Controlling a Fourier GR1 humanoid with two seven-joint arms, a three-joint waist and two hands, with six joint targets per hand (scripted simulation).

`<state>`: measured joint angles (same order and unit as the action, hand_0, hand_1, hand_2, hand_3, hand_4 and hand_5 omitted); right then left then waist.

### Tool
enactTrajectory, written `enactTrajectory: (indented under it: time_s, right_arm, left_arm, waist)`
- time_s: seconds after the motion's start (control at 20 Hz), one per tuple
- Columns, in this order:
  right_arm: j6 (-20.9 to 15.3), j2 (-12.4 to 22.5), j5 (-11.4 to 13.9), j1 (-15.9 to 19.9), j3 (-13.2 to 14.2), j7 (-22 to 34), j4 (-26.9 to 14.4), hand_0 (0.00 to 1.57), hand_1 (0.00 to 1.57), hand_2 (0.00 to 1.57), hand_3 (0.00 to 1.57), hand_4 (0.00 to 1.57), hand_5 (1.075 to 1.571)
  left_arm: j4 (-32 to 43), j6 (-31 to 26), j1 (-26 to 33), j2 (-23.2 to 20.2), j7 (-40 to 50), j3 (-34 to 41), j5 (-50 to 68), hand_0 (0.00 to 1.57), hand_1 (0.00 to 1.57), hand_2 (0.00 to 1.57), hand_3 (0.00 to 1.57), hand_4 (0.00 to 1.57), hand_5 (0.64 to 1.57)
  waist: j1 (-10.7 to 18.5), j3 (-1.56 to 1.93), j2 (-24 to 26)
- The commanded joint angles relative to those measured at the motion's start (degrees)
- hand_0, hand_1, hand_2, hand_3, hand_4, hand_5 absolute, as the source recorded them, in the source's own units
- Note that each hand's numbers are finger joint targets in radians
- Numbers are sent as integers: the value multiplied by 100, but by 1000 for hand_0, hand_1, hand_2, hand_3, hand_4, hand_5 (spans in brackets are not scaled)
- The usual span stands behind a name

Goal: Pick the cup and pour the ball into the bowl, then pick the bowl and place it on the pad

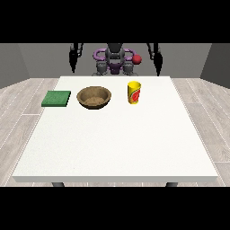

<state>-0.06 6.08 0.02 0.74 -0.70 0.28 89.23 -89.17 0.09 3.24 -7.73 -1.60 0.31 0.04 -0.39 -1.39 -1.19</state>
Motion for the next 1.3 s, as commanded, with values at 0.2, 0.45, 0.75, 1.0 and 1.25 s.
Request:
enactTrajectory:
  time_s: [0.2, 0.45, 0.75, 1.0, 1.25]
  right_arm:
    - [44, 238, -68, 77, 84, 508, 565, 0, 0, 0, 0, 875, 1533]
    - [-129, -278, -784, -384, 27, 1833, 1120, 0, 0, 0, 0, 860, 1530]
    - [-346, -65, -923, -7, 207, 2667, 2255, 0, 0, 0, 0, 789, 1548]
    - [-341, -62, -828, 434, 297, 2202, 2312, 0, 0, 0, 0, 741, 1546]
    - [-279, -461, -461, 521, 41, 623, 1756, 0, 0, 0, 87, 712, 1545]
  left_arm:
    - [-589, -46, -59, -171, 460, 57, 112, 0, 0, 0, 0, 664, 1566]
    - [-1304, 764, -240, 750, 2149, -416, 621, 0, 0, 0, 0, 634, 1564]
    - [-1800, 1348, -1325, 622, 2902, -377, 59, 0, 0, 0, 0, 581, 1560]
    - [-1280, 1308, -1818, 530, 1957, -146, 153, 0, 0, 0, 0, 606, 1555]
    - [-685, 1360, -2009, 656, 528, -234, -161, 0, 0, 0, 0, 548, 1526]
  waist:
    - [-22, 115, 1459]
    - [-364, 143, 2308]
    - [-478, 139, 1542]
    - [-570, 137, 475]
    - [-533, 140, -782]
